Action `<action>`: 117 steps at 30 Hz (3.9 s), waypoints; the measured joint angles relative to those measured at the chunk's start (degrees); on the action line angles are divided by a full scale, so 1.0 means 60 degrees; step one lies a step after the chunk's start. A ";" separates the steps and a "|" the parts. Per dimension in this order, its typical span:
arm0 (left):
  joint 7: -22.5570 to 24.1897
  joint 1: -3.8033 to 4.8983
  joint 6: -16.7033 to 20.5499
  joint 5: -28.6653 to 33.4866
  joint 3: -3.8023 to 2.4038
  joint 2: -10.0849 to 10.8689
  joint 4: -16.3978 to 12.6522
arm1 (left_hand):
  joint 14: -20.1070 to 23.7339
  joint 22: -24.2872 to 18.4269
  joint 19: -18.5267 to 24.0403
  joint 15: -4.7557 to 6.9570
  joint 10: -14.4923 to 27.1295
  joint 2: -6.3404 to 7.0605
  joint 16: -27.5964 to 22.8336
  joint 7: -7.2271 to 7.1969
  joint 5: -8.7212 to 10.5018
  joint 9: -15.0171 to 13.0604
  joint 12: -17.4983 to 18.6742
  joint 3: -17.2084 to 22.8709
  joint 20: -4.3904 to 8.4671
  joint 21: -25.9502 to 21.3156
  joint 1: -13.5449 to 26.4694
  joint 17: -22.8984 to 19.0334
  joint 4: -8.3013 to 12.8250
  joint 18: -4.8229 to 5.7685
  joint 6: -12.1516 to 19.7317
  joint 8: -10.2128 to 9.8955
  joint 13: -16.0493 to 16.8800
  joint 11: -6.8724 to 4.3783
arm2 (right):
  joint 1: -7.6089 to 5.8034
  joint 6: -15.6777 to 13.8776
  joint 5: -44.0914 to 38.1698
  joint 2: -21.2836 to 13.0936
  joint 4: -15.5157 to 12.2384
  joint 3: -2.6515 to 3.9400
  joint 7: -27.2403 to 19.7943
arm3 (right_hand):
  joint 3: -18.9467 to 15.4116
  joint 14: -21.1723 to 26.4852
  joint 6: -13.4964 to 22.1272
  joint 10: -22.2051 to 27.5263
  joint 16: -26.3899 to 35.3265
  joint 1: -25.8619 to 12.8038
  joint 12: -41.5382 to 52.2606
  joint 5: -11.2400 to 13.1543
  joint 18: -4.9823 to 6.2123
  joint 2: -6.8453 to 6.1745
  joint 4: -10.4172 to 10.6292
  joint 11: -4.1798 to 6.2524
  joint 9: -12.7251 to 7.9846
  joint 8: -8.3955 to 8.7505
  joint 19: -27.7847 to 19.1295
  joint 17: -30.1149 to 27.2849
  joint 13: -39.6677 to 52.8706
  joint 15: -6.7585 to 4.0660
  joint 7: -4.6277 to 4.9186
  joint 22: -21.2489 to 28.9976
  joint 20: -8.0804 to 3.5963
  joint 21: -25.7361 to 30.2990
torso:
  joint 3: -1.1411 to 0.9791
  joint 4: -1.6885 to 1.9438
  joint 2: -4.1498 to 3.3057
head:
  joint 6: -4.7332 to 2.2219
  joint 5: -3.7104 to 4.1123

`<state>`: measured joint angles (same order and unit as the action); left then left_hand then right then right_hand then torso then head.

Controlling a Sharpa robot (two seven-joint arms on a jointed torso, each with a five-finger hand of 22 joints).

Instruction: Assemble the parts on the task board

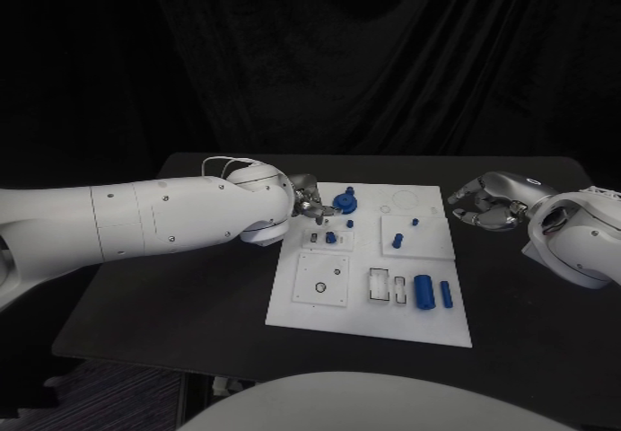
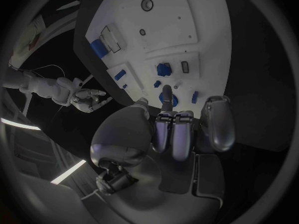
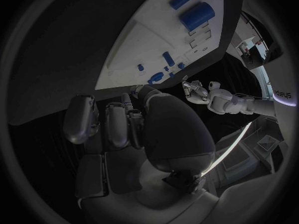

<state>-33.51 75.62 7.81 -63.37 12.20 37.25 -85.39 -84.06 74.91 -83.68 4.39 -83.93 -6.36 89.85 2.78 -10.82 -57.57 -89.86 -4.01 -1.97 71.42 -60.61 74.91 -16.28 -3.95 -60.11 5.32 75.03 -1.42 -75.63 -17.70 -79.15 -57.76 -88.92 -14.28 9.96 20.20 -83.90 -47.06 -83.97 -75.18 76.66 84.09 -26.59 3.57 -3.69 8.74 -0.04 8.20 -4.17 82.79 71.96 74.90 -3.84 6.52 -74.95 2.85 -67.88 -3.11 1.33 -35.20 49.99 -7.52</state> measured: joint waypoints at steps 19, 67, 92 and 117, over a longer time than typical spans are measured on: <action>-0.0236 -0.0520 -0.0100 -0.0906 0.0006 -0.0390 0.0298 | 0.0001 0.0000 0.0001 0.0000 0.0000 0.0038 0.0000 -0.0019 0.0079 0.0145 0.0000 -0.0025 0.0000 -0.0099 -0.0038 0.0000 -0.0026 0.0000 -0.0119 -0.0057 0.0000 -0.0001 | 0.0061 -0.0052 0.0019 -0.0139 0.0111 0.0002 -0.0113 | 0.0007 0.0000 0.0000 0.0000 0.0000 0.0000 0.0000 0.0000 0.0000 0.0000 -0.0008 0.0000 -0.0005 0.0000 -0.0002 0.0010 0.0000 0.0000 0.0000 0.0002 -0.0002 0.0000 | -0.0029 0.0049 0.0125 | 0.0000 -0.0046; -0.0133 -0.1181 0.0247 -0.1251 0.0003 -0.0831 0.0854 | 0.0001 0.0000 0.0002 0.0001 0.0000 0.0000 0.0000 0.0032 -0.0366 0.0398 0.0000 -0.0050 0.0000 -0.0233 -0.0250 0.0000 -0.0001 0.0000 -0.0066 -0.0211 0.0000 -0.0001 | 0.0087 -0.0081 0.0077 -0.0237 0.0047 0.0002 -0.0155 | 0.0007 0.0000 0.0000 0.0000 0.0000 0.0000 0.0000 -0.0042 0.0000 0.0000 -0.0008 0.0000 -0.0002 0.0000 0.0002 0.0007 0.0006 0.0000 0.0000 0.0005 0.0002 0.0000 | -0.0043 0.0044 0.0384 | 0.0000 0.0038; 0.0317 -0.1259 0.0553 -0.1261 0.0003 -0.0985 0.1070 | 0.0001 0.0000 0.0002 0.0001 0.0000 -0.0039 0.0000 0.0032 -0.0685 0.0449 0.0000 -0.0050 0.0000 -0.0308 -0.0288 0.0000 -0.0001 0.0000 -0.0066 -0.0211 0.0000 -0.0001 | 0.0087 -0.0083 0.0095 -0.0236 0.0018 0.0002 -0.0171 | 0.0034 0.0000 0.0000 0.0000 0.0000 0.0000 0.0000 -0.0041 0.0000 0.0000 -0.0035 0.0000 -0.0001 0.0000 0.0002 0.0007 0.0005 0.0000 0.0000 0.0006 0.0002 0.0037 | -0.0045 0.0038 0.0391 | -0.0001 0.0039; 0.1111 -0.1287 0.1807 -0.1498 0.0003 -0.0141 0.0117 | 0.0002 0.0000 -0.0048 0.0174 -0.0016 0.0275 0.0000 -0.0267 -0.0635 -0.2151 0.0000 -0.0007 0.0156 0.0121 -0.1164 0.0000 0.0041 0.0000 0.0233 0.1459 0.0001 -0.0224 | 0.0088 -0.0101 0.0136 -0.0379 -0.0061 0.0002 -0.0209 | 0.0034 -0.0001 -0.0033 0.0000 0.0000 0.0000 0.0000 -0.0041 0.0000 0.0000 -0.0035 0.0000 -0.0008 0.0000 0.0003 0.0017 0.0003 0.0000 0.0033 0.0006 0.0002 0.0036 | -0.0044 0.0045 0.0385 | -0.0001 0.0141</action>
<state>-26.85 67.89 18.66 -72.35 12.22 36.41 -84.69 -84.05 74.91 -83.97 5.44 -84.03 -4.71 89.85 1.17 -14.63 -70.47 -89.86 -4.06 -1.03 72.14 -67.60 74.91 -16.03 -3.95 -58.71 14.07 75.04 -2.77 -75.10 -18.31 -78.34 -60.03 -89.29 -14.26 8.71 20.40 -83.90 -47.26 -83.96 -75.18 76.66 84.09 -26.84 3.57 -3.69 8.53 -0.04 8.15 -4.17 82.81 72.06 74.92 -3.84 6.72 -74.91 2.86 -67.66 -3.37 1.60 -32.89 49.99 -6.67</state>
